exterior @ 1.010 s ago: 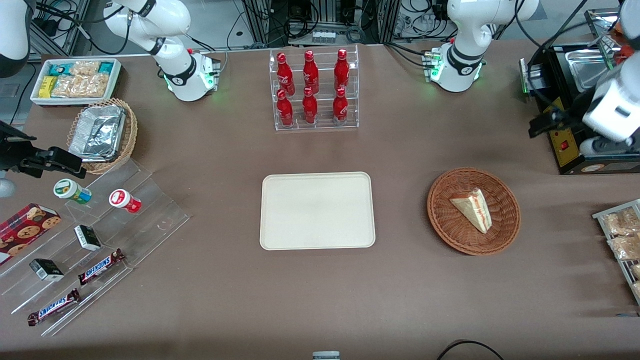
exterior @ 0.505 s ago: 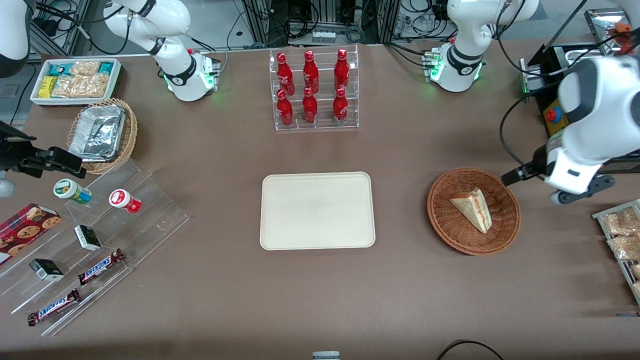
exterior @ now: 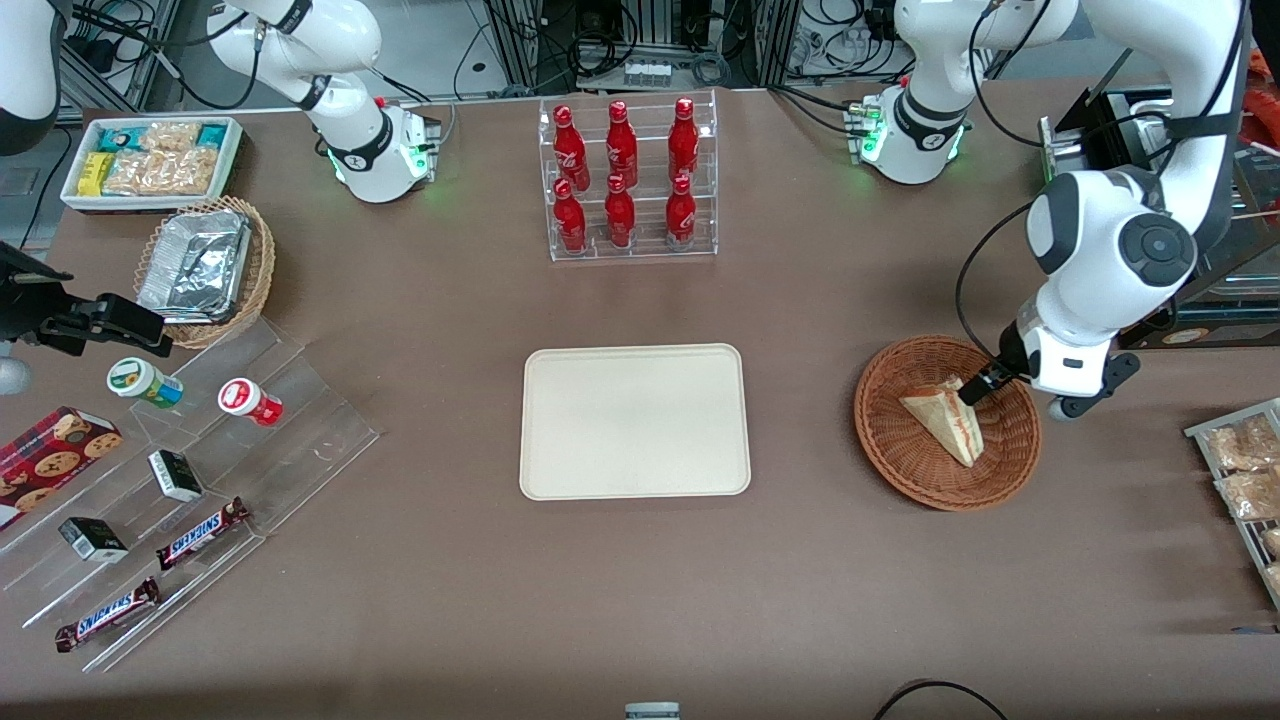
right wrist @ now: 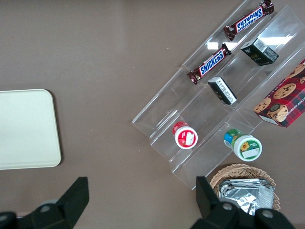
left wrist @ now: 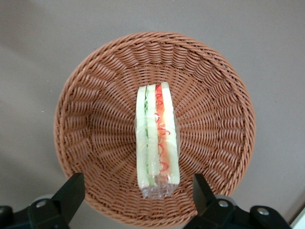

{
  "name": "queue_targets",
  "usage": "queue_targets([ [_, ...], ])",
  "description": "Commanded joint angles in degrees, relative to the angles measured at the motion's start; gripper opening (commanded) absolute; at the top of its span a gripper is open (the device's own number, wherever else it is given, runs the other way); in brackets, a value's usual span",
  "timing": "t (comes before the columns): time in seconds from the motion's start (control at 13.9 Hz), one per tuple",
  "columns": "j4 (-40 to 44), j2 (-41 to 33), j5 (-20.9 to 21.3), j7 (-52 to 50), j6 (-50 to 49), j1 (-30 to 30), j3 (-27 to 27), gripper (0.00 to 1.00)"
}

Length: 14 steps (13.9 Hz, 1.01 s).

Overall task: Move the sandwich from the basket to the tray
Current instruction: 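Lower the open left gripper over the wrapped sandwich and close on it, then lift the sandwich and carry it with the left gripper over the cream tray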

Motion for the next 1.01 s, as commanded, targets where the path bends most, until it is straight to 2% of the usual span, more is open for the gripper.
queue_targets([
  [0.0, -1.7, 1.7, -0.8, -2.8, 5.2, -0.6, -0.6, 1.0],
  [0.51, -4.4, 6.6, -0.4, -4.1, 13.8, -0.6, -2.4, 0.98],
  [0.58, -4.5, 7.0, -0.4, -4.1, 14.6, -0.6, -2.4, 0.81],
  [0.65, -4.5, 7.1, -0.4, -4.2, 14.6, -0.6, -2.4, 0.58],
  [0.79, -4.5, 7.3, -0.4, -4.2, 14.6, -0.5, -2.4, 0.2],
  [0.87, -4.5, 7.3, -0.4, -4.2, 14.6, -0.6, -2.4, 0.04],
  [0.94, -4.5, 7.1, -0.4, -4.1, 14.6, -0.6, -2.4, 0.0],
])
